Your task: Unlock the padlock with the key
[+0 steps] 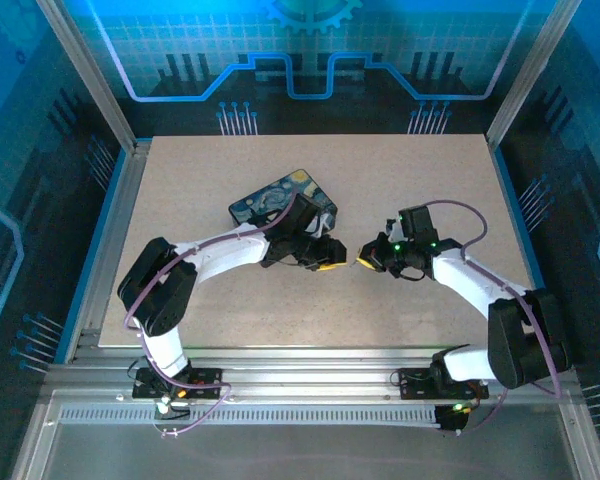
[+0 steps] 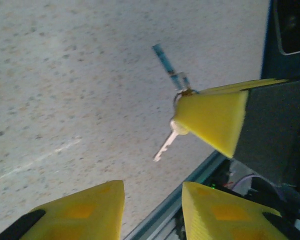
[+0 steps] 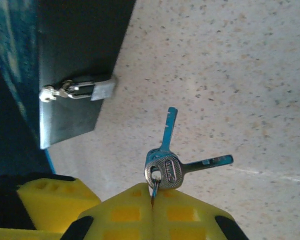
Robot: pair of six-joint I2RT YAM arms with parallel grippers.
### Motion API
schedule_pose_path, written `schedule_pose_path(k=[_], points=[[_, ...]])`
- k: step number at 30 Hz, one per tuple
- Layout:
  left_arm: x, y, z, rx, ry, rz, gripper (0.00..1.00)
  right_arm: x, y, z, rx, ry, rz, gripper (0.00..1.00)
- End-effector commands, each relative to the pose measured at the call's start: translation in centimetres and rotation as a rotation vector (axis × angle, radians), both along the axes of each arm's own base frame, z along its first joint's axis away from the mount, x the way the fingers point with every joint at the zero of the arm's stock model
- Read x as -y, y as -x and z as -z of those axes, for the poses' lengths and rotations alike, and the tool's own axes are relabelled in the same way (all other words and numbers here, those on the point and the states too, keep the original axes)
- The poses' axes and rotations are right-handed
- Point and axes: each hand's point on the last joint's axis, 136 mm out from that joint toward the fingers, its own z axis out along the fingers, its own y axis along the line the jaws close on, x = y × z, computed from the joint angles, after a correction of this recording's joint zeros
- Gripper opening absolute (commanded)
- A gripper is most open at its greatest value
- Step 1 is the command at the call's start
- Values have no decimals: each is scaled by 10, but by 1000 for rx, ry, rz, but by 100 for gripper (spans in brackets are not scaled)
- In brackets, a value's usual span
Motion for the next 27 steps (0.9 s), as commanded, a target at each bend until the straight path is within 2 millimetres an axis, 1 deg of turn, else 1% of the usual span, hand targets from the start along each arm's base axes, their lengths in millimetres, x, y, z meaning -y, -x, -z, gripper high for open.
schedule_pose_path(k=[1, 3, 6, 13, 15, 21, 24, 27], points=[[10, 0, -15, -12, 103, 10, 37, -7, -9, -26, 22, -99, 29, 4], [13, -1, -17, -15, 128, 10, 37, -10, -9, -30, 20, -121, 26, 4], [13, -1, -16, -21, 134, 4, 36, -12, -8, -30, 14, -152, 37, 4], [5, -4, -8, -28, 89, -29, 36, -15, -10, -35, 19, -186, 48, 3], [3, -6, -9, -28, 94, -36, 35, -15, -10, -36, 19, -189, 45, 3], [8, -10, -17, -24, 128, -33, 28, -22, -11, -37, 16, -214, 35, 3], [8, -11, -18, -22, 127, -39, 25, -23, -11, -38, 18, -214, 33, 3], [7, -12, -16, -23, 127, -45, 24, -24, -10, -38, 19, -214, 24, 2]])
